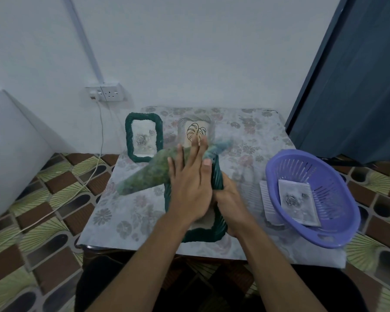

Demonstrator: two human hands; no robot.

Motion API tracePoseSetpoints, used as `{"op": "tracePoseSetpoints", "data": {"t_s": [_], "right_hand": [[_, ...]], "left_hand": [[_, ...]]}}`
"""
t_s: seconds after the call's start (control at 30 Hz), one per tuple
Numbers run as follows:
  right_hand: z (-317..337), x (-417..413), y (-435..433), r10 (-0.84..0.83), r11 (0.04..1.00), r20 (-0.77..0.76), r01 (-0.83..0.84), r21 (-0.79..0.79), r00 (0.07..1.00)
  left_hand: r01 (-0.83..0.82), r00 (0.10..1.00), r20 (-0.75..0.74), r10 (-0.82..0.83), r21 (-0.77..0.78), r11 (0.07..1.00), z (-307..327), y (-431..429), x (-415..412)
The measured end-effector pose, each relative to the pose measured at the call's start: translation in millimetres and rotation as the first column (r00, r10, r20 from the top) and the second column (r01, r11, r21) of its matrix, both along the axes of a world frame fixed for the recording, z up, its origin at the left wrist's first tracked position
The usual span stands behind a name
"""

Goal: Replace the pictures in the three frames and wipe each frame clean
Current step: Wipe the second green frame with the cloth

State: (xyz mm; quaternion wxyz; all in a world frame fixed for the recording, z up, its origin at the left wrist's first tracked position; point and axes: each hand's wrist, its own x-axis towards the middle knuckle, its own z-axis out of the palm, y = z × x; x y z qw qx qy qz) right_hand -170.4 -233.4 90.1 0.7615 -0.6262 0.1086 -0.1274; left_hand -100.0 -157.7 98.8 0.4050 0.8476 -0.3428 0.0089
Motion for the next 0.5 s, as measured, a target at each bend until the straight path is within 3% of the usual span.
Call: {"op": "tracePoseSetpoints", "data": {"t_s": [0.13, 0.23, 0.37, 0.5], "right_hand": [[2.0, -5.6, -2.6, -0.036, 0.999, -0.011, 0.036, -0.027, 0.999], [0.1, -9.2, -5.9, -0.044, 0.997, -0.044, 0.041, -0.073, 0.998], [-6.3, -12.9, -8.0, -0.061, 0.996, -0.06, 0.058, -0.065, 0.996], [-12.7, -17.6, -10.5, -0.043, 0.998, -0.082, 0.038, -0.056, 0.996]], "left_hand": [[-0.069, 0.998, -0.005, 0.07, 0.116, 0.991, -1.6, 0.9, 15.9], [-0.122, 0.983, -0.111, 0.143, 0.178, 0.976, 1.2, 0.7, 31.8], [-0.091, 0.978, -0.179, 0.107, 0.094, 0.991, 3.4, 5.7, 47.2], [-0.154, 0.928, -0.34, 0.149, 0.013, 0.988, 3.6, 10.5, 46.9]]}}
